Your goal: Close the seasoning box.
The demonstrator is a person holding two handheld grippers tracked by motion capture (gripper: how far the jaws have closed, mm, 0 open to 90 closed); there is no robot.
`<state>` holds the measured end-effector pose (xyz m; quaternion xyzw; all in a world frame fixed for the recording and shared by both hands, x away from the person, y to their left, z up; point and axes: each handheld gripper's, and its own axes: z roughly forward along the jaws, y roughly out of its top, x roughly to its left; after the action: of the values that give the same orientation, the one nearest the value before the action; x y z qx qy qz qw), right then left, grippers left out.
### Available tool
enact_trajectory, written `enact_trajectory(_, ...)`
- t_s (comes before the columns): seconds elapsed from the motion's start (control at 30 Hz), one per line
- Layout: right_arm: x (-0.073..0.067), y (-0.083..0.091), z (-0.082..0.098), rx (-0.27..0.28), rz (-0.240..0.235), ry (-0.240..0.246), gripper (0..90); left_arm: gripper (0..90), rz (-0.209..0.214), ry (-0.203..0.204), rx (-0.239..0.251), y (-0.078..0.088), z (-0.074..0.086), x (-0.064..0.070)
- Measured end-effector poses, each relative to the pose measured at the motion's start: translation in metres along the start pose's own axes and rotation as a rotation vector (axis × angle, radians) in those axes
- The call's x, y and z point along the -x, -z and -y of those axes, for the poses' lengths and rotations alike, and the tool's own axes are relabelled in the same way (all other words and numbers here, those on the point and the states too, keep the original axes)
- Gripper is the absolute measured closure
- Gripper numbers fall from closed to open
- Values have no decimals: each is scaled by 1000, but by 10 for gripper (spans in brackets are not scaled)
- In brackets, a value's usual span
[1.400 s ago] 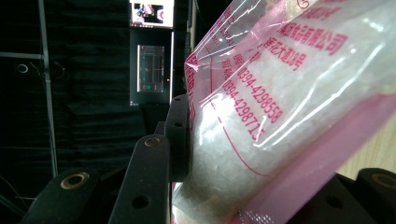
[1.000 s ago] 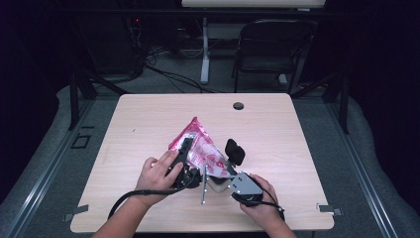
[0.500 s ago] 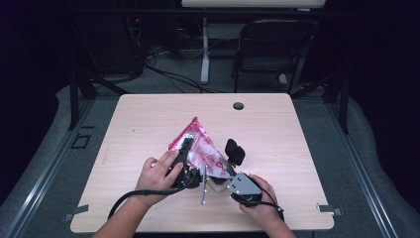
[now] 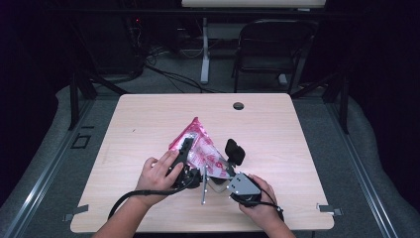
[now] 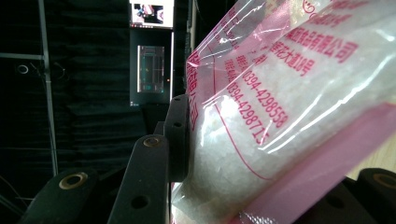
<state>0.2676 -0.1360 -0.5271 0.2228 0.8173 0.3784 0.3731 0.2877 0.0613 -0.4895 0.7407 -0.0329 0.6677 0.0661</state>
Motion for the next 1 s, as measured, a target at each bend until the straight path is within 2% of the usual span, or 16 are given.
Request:
enact_trajectory(0.33, 0, 1, 0, 2, 4, 2, 897, 696, 1, 1, 1, 0, 0, 0)
enact_trajectory(0.57, 3, 4, -2, 13, 15, -3, 896, 696, 17, 7, -8, -1, 2, 2)
enact_trajectory(0.73, 3, 6, -3, 16, 18, 0, 896, 697, 9, -1, -7, -1, 3, 2)
enact_trajectory(0.93, 3, 8, -5, 28, 25, 6, 897, 698, 26, 8, -18, -2, 4, 4)
enact_trajectory(1.0, 3, 7, -5, 30, 24, 6, 897, 698, 17, 1, -13, -2, 4, 3)
